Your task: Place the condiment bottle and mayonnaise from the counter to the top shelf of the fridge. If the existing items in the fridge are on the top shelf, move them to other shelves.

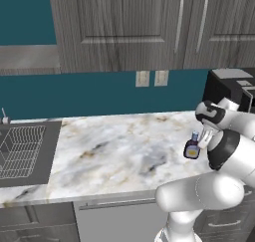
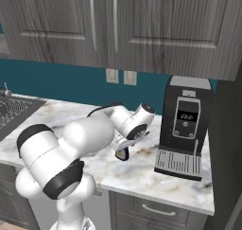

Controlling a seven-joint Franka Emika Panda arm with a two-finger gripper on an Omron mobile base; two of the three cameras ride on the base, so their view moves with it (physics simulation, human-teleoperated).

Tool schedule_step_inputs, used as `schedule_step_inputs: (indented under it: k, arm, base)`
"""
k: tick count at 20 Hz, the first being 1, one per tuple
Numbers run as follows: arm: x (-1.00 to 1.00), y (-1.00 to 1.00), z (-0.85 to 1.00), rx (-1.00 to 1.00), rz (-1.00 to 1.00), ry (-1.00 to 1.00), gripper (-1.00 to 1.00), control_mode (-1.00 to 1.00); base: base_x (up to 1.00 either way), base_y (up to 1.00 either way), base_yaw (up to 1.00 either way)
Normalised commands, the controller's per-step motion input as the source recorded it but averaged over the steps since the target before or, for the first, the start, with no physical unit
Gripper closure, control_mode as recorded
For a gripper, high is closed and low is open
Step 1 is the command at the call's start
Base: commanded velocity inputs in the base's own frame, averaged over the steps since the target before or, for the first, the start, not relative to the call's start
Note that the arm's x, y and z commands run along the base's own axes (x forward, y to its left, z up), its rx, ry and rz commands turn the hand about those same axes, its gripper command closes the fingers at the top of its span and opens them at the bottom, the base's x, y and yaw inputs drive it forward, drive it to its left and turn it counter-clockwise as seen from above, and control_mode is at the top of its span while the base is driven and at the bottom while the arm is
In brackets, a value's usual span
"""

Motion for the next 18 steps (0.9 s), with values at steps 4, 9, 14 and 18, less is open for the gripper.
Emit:
schedule_step_inputs:
  k: [4, 9, 14, 18]
  arm:
    - [0.00, 0.00, -0.04, 0.00, 0.02, 0.02, -1.00, -1.00]
    - [0.00, 0.09, -0.05, 0.00, 0.01, 0.03, -1.00, -1.00]
    - [-0.01, 0.26, -0.02, 0.00, 0.00, 0.02, -1.00, -1.00]
    - [0.00, 0.10, -0.03, 0.00, 0.00, 0.00, 1.00, -1.00]
  base:
    - [0.00, 0.00, 0.00]
    - [0.00, 0.00, 0.00]
    - [0.00, 0.00, 0.00]
    - [0.00, 0.00, 0.00]
